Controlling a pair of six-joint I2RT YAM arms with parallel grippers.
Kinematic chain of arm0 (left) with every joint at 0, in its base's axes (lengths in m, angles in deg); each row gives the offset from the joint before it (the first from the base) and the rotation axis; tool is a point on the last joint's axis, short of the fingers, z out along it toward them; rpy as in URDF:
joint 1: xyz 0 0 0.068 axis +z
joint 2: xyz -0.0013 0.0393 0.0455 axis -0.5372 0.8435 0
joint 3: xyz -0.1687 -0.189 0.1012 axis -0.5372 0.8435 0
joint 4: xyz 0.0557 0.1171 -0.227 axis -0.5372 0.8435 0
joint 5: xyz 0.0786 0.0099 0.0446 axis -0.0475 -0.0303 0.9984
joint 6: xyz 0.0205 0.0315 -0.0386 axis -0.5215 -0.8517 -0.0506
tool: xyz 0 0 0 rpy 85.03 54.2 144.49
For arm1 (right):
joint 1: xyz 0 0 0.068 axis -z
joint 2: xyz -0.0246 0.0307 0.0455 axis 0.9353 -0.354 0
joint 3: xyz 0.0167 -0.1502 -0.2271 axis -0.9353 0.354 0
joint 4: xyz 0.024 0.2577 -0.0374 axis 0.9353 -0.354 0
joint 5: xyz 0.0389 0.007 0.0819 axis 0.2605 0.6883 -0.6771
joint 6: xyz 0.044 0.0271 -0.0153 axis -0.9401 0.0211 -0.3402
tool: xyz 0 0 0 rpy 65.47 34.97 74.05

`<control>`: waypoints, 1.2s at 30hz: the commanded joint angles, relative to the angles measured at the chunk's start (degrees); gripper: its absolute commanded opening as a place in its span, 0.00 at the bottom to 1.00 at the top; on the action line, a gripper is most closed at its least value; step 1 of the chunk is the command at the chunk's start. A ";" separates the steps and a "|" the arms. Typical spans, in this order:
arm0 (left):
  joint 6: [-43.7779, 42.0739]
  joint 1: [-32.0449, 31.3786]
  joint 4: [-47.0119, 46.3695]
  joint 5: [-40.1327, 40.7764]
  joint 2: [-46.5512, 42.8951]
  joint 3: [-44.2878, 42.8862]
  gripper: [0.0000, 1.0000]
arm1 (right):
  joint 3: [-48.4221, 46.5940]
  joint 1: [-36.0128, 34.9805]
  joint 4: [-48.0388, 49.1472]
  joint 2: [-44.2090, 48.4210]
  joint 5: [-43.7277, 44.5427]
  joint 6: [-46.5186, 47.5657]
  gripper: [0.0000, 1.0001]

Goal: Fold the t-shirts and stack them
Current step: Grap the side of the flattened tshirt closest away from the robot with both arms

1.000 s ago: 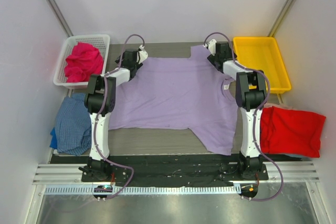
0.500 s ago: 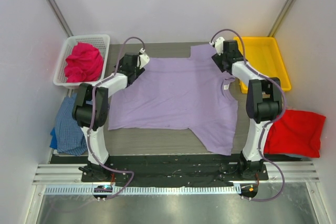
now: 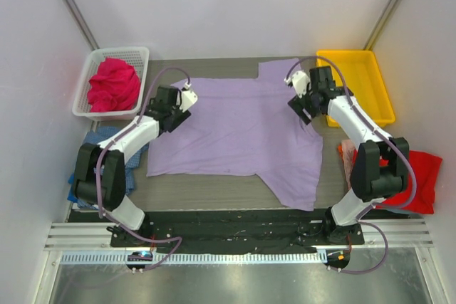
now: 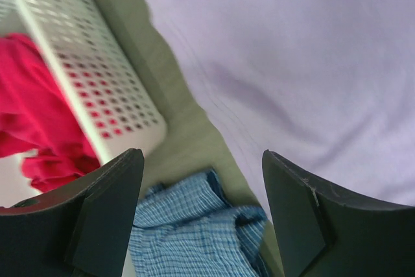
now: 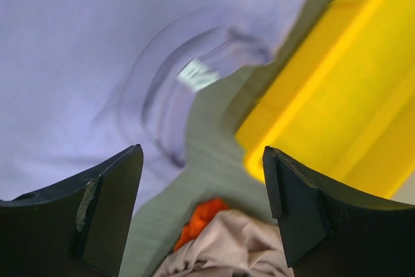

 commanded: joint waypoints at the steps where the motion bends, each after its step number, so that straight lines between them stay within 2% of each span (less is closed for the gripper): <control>1: -1.72 -0.25 6.38 -4.31 -3.72 4.03 0.78 | 6.74 -1.19 -10.79 5.42 -3.44 6.39 0.82; 5: -0.49 -0.25 8.05 -6.06 -3.29 5.00 0.78 | 12.27 -3.47 -12.72 10.16 -6.60 8.24 0.82; 9: -0.14 -0.34 8.40 -6.16 -1.36 5.00 0.78 | 16.76 -7.16 -12.29 12.89 -5.64 8.77 0.82; 15: -0.57 -1.13 10.08 -4.93 -0.12 6.41 0.77 | 21.95 -10.86 -9.04 10.70 -2.32 8.51 0.82; 25: -1.28 -2.27 10.08 -3.08 0.93 8.69 0.77 | 25.56 -11.30 -2.36 6.13 -0.72 9.56 0.82; 36: -2.07 -5.08 9.64 0.17 1.99 12.38 0.77 | 31.10 -12.71 -4.11 8.85 1.66 11.32 0.82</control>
